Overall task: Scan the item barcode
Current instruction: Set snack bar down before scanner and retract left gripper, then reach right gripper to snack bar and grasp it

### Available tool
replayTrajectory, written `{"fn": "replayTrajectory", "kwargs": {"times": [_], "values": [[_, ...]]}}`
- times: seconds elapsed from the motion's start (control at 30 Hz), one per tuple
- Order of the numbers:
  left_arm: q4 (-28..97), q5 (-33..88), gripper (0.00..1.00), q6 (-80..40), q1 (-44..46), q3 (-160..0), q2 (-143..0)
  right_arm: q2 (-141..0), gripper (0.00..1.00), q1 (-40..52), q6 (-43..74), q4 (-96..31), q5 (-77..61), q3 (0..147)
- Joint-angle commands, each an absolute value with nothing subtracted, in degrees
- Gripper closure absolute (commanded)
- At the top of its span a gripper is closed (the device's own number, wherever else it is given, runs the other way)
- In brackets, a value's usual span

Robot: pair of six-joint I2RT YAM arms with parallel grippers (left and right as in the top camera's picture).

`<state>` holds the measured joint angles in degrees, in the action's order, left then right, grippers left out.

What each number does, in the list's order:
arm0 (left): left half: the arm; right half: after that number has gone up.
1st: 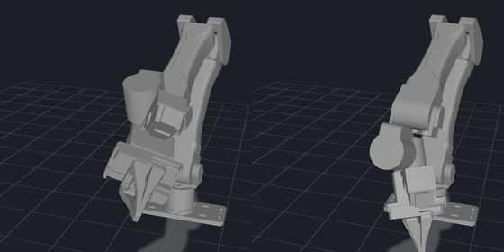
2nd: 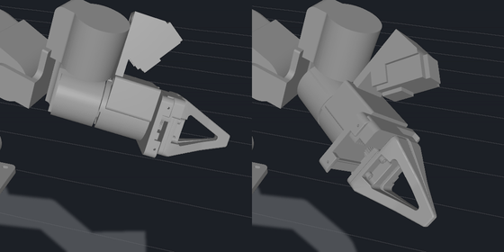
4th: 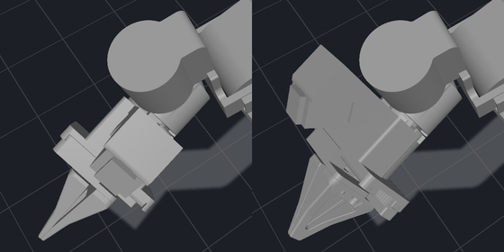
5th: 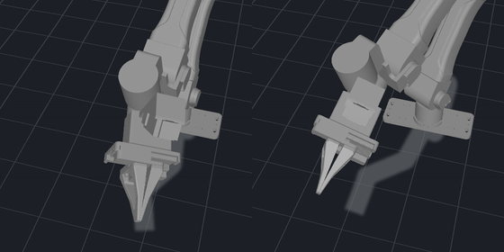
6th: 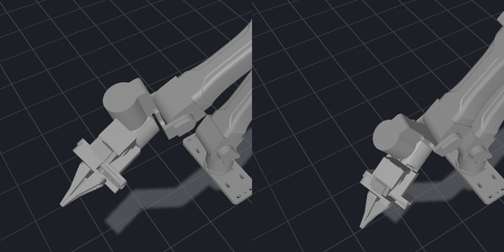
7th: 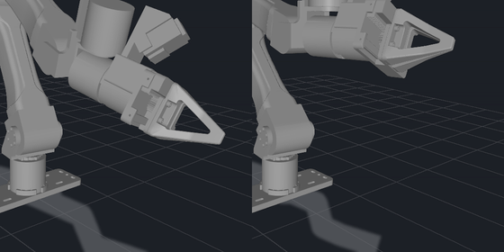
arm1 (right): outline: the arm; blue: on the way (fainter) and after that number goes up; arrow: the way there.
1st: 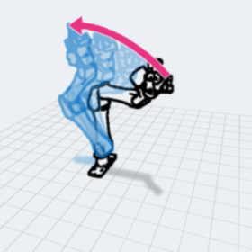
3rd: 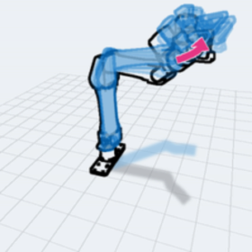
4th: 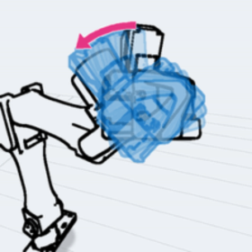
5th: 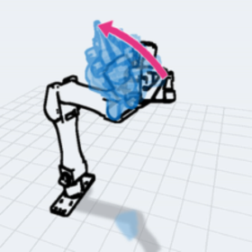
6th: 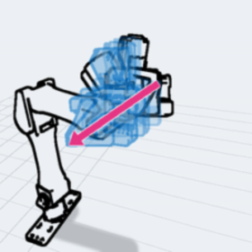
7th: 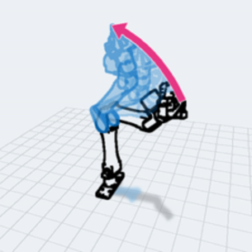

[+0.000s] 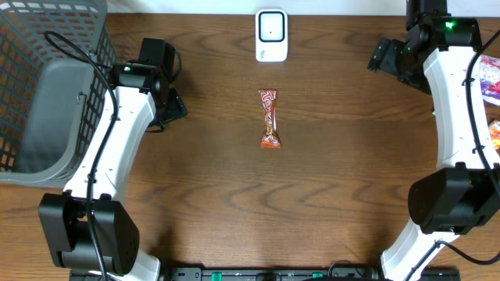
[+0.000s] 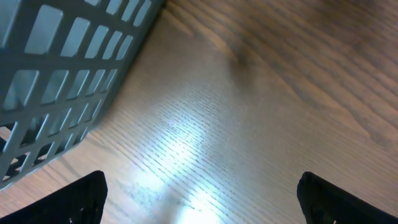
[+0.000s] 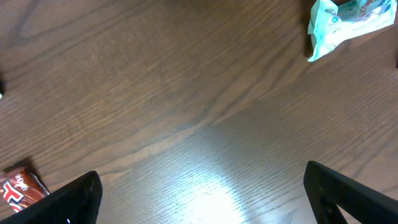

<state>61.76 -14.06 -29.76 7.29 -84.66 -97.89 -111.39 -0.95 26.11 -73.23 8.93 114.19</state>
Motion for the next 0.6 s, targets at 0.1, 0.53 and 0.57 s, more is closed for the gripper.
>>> {"fn": "replayTrajectory", "kwargs": {"times": [0.1, 0.53, 0.57], "values": [[60.80, -14.39, 0.02, -30.89, 7.35, -84.60, -98.48, -111.55, 0.01, -0.67, 26.74, -73.25, 9.98, 114.19], [60.80, -14.39, 0.02, -30.89, 7.35, -84.60, -98.48, -111.55, 0.01, -0.64, 27.55, -73.69, -11.46, 114.19], [60.80, -14.39, 0.02, -30.89, 7.35, -84.60, -98.48, -111.55, 0.01, -0.67, 29.39, -73.14, -13.52, 114.19]]}}
